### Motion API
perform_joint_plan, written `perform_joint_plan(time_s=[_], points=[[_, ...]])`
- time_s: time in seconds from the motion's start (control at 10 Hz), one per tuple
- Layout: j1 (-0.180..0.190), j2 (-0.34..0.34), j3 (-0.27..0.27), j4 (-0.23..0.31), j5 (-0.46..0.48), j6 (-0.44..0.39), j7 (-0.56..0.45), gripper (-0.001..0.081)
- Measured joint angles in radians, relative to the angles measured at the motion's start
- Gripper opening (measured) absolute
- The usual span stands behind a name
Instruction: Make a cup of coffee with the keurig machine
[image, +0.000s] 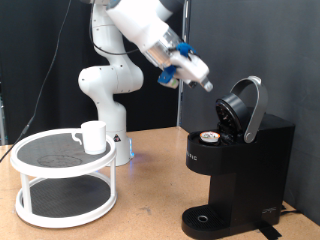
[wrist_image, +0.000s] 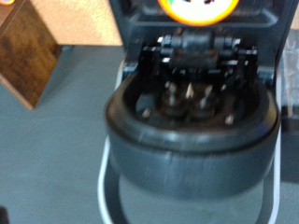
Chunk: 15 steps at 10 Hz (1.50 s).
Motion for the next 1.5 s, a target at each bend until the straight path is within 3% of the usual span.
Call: perform_joint_plan(time_s=[0.4, 0.8, 1.5], points=[[-0.006, -0.028, -0.010, 0.019, -0.002, -0.028, 0.013, 0.0735], [0.007, -0.027, -0.003, 0.051, 0.083, -0.031, 0.014, 0.0735], [0.050, 0.044, 0.135, 0.188, 0.054, -0.032, 0.213, 0.0735]])
